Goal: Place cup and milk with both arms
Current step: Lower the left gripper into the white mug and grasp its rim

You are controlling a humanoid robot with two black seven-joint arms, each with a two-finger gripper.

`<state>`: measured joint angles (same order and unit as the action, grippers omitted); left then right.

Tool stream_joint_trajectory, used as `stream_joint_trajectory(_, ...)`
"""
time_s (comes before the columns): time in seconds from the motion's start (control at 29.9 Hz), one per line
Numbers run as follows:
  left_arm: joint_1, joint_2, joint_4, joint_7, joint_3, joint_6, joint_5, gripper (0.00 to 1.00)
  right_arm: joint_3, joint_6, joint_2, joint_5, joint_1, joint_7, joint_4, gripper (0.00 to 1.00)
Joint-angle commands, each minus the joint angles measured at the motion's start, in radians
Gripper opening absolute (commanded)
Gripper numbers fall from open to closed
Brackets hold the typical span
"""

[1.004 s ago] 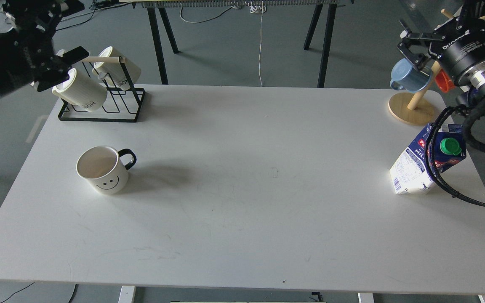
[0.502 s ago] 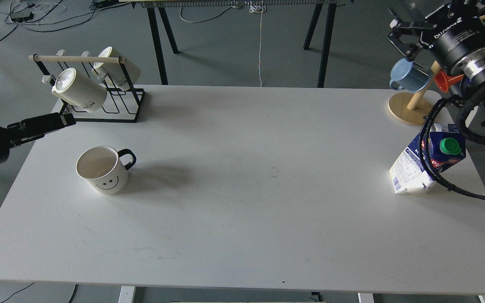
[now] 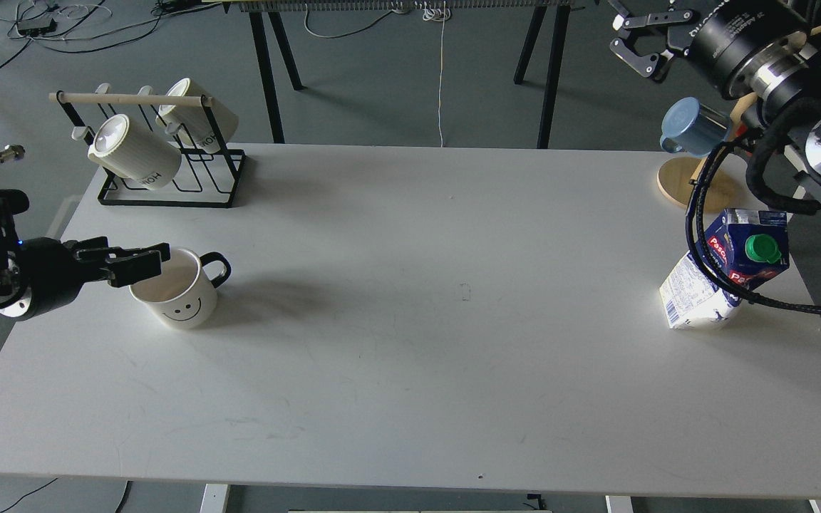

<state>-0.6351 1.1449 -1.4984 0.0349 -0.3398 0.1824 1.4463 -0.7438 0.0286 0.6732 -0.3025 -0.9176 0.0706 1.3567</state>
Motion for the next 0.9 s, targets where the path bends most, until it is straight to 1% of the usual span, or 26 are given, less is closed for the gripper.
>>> stream_joint_trajectory(0.0, 0.002, -0.028, 0.027, 0.008, 0.002, 0.002, 0.020, 1.00, 0.004, 0.002, 0.005, -0.003, -0.003, 0.000, 0.001, 0.99)
stream_joint_trajectory(0.17, 0.008, -0.036, 0.069, 0.010, 0.025, 0.002, 0.025, 0.99, 0.001, 0.001, 0.005, -0.003, -0.001, 0.000, -0.001, 0.99)
stream_joint_trajectory(0.64, 0.014, -0.148, 0.214, 0.002, 0.031, 0.003, 0.059, 0.98, 0.014, 0.001, -0.004, -0.001, 0.002, 0.000, -0.005, 0.99)
stream_joint_trajectory(0.87, 0.028, -0.165, 0.262, 0.002, 0.033, 0.009, 0.060, 0.96, 0.015, -0.001, -0.006, 0.000, 0.008, 0.002, -0.005, 0.99)
